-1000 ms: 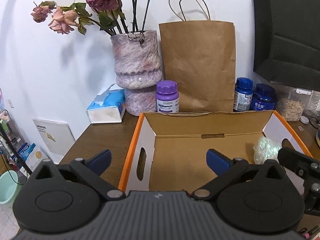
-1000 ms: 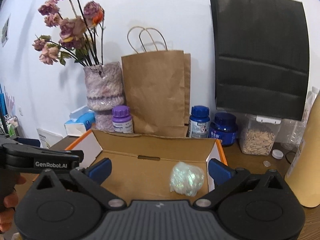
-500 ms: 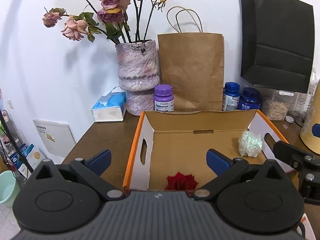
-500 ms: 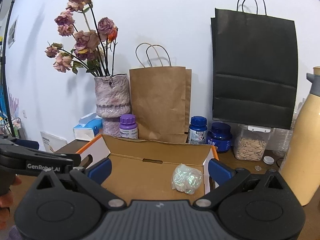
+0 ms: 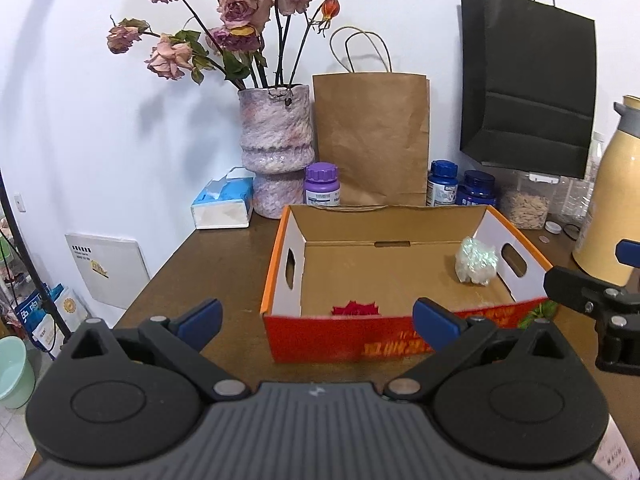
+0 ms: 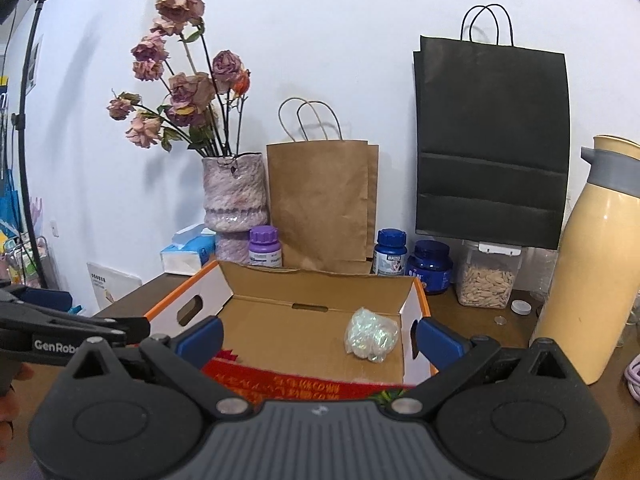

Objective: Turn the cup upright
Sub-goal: 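Withdraw both tools from the box back toward the table items, then grasp the purple pouch with the left tool while the right tool grasps the white glove box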

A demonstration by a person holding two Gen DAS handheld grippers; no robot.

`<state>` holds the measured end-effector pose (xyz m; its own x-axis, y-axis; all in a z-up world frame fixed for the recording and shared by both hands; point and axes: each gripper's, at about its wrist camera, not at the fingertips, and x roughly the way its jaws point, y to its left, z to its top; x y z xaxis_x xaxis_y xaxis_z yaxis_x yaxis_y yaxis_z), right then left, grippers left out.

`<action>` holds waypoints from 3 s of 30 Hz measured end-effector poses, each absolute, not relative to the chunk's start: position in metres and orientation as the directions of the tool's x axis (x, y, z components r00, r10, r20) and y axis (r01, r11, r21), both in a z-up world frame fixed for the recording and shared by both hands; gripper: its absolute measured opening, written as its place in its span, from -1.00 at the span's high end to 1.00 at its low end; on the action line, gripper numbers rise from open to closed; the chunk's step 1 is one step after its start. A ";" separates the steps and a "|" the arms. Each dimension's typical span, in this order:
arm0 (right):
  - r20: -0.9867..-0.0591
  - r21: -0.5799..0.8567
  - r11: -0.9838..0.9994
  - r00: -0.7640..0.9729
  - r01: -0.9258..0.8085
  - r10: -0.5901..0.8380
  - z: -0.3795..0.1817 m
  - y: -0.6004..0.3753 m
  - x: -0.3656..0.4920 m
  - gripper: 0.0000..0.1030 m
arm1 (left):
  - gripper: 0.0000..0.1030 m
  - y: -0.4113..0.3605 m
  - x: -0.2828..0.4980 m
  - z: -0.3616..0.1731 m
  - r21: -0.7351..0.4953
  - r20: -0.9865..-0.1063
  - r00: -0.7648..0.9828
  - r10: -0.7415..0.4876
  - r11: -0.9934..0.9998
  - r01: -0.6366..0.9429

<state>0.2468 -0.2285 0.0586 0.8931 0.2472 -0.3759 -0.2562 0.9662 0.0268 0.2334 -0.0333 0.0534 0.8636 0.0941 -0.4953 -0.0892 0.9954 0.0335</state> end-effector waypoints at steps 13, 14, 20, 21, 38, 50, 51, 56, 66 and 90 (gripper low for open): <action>-0.396 0.025 0.966 0.884 -0.259 0.247 0.042 -0.229 0.185 -1.00 | -1.00 -0.024 0.172 0.044 0.013 -0.476 0.878 0.055 0.998 -0.055; -0.400 0.024 0.965 0.882 -0.261 0.248 0.040 -0.229 0.181 -1.00 | -1.00 -0.023 0.168 0.043 0.013 -0.476 0.878 0.053 0.999 -0.053; -0.439 0.012 0.966 0.867 -0.257 0.236 0.023 -0.235 0.155 -1.00 | -1.00 -0.020 0.142 0.035 0.007 -0.474 0.880 0.038 0.999 -0.040; -0.447 0.008 0.966 0.864 -0.257 0.234 0.020 -0.236 0.151 -1.00 | -1.00 -0.020 0.137 0.033 0.008 -0.474 0.880 0.040 0.999 -0.041; -0.544 -0.031 0.972 0.820 -0.232 0.179 -0.023 -0.263 0.111 -1.00 | -1.00 -0.009 0.098 0.009 -0.023 -0.511 0.859 0.041 0.998 -0.061; -0.657 -0.048 0.970 0.739 -0.237 0.147 -0.038 -0.258 0.168 -1.00 | -1.00 -0.011 0.102 0.004 -0.017 -0.535 0.843 0.050 0.997 -0.069; -0.676 -0.049 0.973 0.725 -0.225 0.133 -0.042 -0.259 0.176 -1.00 | -1.00 -0.011 0.102 0.004 -0.016 -0.537 0.842 0.048 0.998 -0.068; -0.702 0.036 0.978 0.691 -0.207 0.172 -0.056 -0.269 0.193 -1.00 | -1.00 -0.013 0.105 0.002 -0.015 -0.543 0.838 0.045 0.998 -0.064; -0.646 0.045 0.977 0.740 -0.207 0.186 -0.060 -0.273 0.180 -0.86 | -1.00 -0.027 0.107 -0.001 -0.011 -0.554 0.832 0.036 0.999 -0.051; -0.319 -0.018 0.997 0.946 -0.076 0.066 -0.027 -0.286 0.118 -0.86 | -1.00 -0.033 0.106 -0.022 -0.030 -0.659 0.752 0.028 0.998 -0.064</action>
